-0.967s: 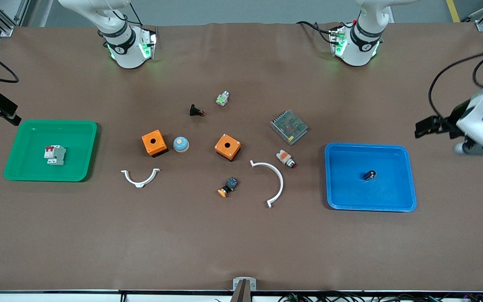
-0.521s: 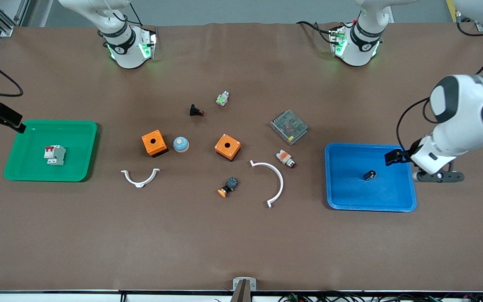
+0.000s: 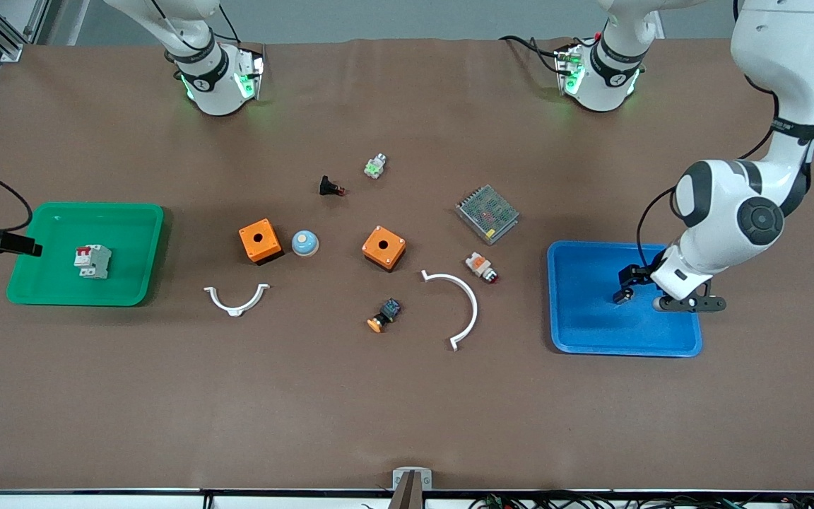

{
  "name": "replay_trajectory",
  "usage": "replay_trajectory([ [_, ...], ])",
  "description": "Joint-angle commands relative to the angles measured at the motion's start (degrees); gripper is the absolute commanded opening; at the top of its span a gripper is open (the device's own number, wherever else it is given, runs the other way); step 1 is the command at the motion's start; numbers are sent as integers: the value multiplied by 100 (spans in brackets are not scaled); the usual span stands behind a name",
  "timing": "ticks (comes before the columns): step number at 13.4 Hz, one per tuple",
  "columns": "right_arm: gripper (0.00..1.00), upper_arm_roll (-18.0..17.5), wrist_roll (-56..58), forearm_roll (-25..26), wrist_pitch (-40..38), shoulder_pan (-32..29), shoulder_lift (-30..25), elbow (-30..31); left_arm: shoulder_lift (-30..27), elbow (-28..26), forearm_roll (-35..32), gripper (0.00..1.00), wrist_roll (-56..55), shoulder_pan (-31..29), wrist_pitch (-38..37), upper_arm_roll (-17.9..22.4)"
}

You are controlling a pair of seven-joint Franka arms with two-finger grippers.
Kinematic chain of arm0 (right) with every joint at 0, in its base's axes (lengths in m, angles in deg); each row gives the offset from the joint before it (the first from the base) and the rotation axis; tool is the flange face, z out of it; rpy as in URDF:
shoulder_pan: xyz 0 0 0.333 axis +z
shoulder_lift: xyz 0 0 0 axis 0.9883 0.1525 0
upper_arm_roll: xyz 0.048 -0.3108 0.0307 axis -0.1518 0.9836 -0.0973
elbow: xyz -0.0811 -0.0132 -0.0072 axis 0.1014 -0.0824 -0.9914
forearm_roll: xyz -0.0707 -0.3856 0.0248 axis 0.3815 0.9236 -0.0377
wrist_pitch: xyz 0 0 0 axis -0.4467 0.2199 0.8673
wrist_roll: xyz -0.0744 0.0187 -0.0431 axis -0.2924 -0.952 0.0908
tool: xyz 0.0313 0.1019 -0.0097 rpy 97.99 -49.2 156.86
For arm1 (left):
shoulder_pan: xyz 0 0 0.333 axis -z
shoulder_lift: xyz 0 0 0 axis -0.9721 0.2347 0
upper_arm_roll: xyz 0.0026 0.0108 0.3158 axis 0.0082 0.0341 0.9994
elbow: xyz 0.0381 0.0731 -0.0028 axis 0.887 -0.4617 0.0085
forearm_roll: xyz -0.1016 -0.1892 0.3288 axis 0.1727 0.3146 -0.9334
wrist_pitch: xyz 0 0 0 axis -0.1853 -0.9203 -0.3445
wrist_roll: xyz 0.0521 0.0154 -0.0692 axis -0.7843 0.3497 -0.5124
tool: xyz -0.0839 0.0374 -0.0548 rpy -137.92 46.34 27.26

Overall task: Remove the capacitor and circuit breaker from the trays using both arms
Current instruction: 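Grasp the black capacitor with the left gripper while the right gripper grasps the breaker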

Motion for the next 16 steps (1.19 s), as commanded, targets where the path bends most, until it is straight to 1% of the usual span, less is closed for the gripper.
replay_trajectory([
  [1,100,-82,312,21,714,-281,-175,849,194,-19,-99,73,-123,-1,347,-18],
  [2,100,-82,462,21,1144,-343,-228,1235,255,-10,-99,73,-132,-1,444,-27],
  [4,100,-82,525,21,1725,-440,-264,1773,387,16,-90,72,-132,7,576,-27],
  [6,100,-73,542,21,2331,-449,-229,2160,475,51,-90,71,-140,60,673,-27],
  [8,100,-73,647,21,2860,-511,-150,2503,581,51,-99,68,-140,60,831,-35],
  [10,100,-73,823,21,3107,-563,-53,2697,616,51,-90,62,-140,60,858,-27],
  [12,100,-73,998,21,3292,-616,61,2759,625,51,-99,49,-132,60,858,-27],
  [13,100,-73,1165,21,3406,-642,140,2786,625,51,-90,39,-132,60,858,-27],
  [15,100,-73,1298,21,3556,-686,202,2882,608,51,-99,13,-53,60,849,-27],
  [16,100,-73,1307,21,3635,-687,202,2917,590,51,-99,7,-44,60,849,-27],
])
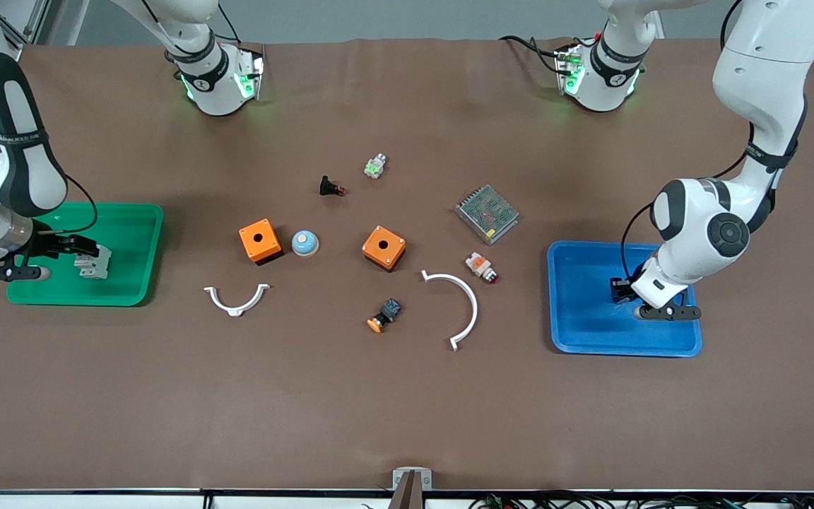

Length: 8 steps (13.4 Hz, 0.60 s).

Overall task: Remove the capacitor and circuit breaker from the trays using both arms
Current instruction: 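Lift the capacitor with the left gripper while the right gripper lifts the breaker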

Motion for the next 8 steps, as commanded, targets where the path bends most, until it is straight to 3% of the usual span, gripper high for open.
replay_trajectory([
  [1,100,-76,142,20,271,-113,-14,164,-68,27,-99,5,-41,10,37,-8],
  [5,99,-84,255,20,527,-174,66,270,-647,26,-99,5,-111,10,-629,-122],
  [8,78,-85,432,20,580,-235,101,279,-1131,-8,-99,3,-312,10,-1280,-464],
])
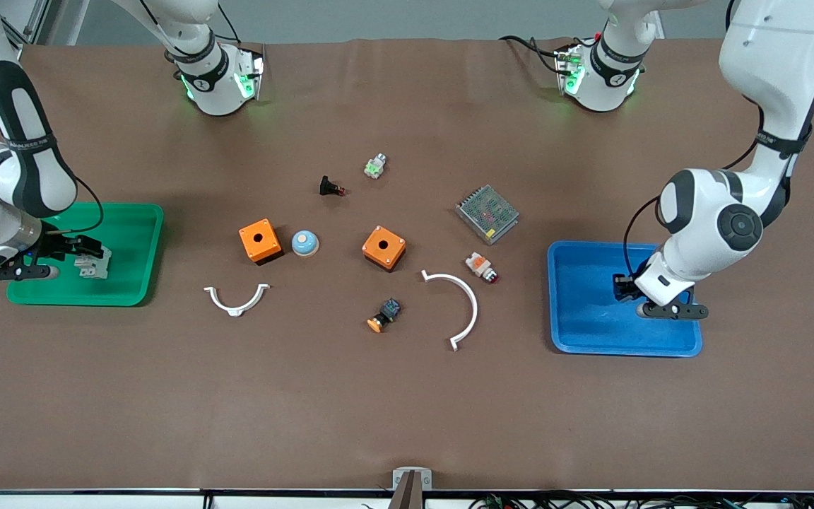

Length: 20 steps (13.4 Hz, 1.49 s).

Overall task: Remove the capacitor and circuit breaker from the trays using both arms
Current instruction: 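Lift the capacitor with the left gripper while the right gripper lifts the breaker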

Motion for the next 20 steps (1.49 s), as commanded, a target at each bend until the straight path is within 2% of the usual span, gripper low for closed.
replay_trajectory([
  [1,69,-83,175,20,139,-164,-15,102,-569,-135,-99,3,-557,1,-605,-367],
  [3,51,-83,175,20,139,-173,3,102,-745,-135,-99,3,-1207,1,-861,-771],
  [5,41,-83,167,2,139,-173,3,102,-729,-161,-133,2,-2277,62,-932,-1359],
  [7,29,-92,158,11,121,-164,-6,94,-659,-117,-448,2,-3419,595,-932,-1485],
  [10,27,-101,114,11,-228,-94,-146,50,-186,198,-914,1,-5169,1563,-888,-1485],
  [12,27,-118,18,2,-1192,81,-549,-273,227,505,-1205,1,-6058,2073,-879,-1485],
  [14,27,-118,-481,2,-2326,396,-761,-879,641,857,-1451,1,-6849,2416,-871,-1485],
  [17,27,-118,-1429,2,-3462,1186,-797,-1627,1098,990,-1680,2,-7641,2813,-582,-1476],
  [20,26,-127,-2852,-50,-3588,2284,-779,-1726,1476,990,-1812,6,-8162,3059,-177,-1459],
])
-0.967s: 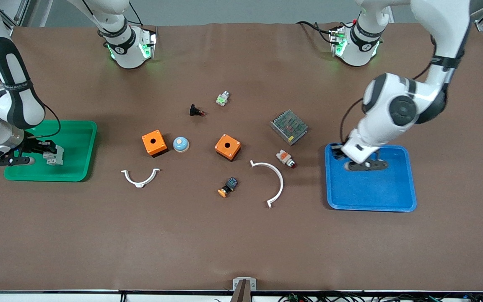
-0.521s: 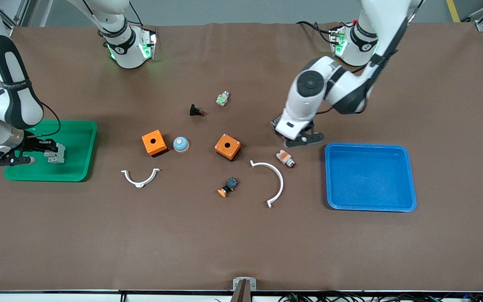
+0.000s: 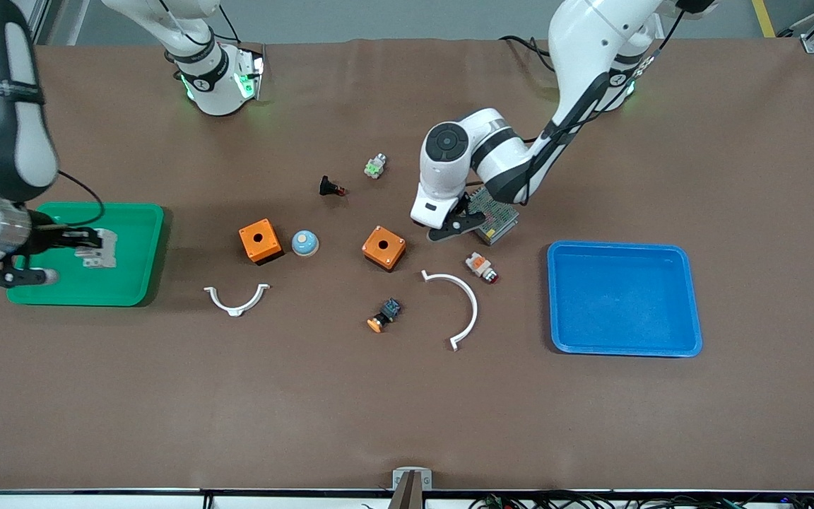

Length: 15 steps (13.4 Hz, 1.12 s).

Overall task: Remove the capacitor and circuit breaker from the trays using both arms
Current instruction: 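Set the capacitor beside the metal box while the right gripper carries the breaker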

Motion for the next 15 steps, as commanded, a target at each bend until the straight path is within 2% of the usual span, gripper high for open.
replay_trajectory([
  [1,26,54,-1222,-47,-41,978,100,-83,355,165,-293,9,-440,210,220,59],
  [2,26,54,-1723,-47,-5,1356,118,-92,444,209,-416,12,-580,228,273,59],
  [3,26,54,-2250,-56,73,1751,127,-118,488,261,-487,21,-625,237,274,59],
  [5,26,54,-2964,-248,389,2333,223,-127,489,271,-488,67,-634,263,274,50],
  [6,26,54,-3272,-449,625,2553,372,-127,445,271,-488,100,-582,228,178,59],
  [8,26,54,-3695,-662,1083,2923,697,-144,418,358,-488,100,-573,175,81,76],
  [10,26,54,-3986,-680,1443,3108,1004,-232,252,682,-497,100,-477,105,-417,77],
  [13,26,54,-4092,-864,1551,3258,1566,-766,111,1840,-497,100,172,9,-2207,77],
  [15,26,54,-4092,-873,1577,3381,2006,-1153,-38,2352,-497,100,830,-315,-2879,77],
])
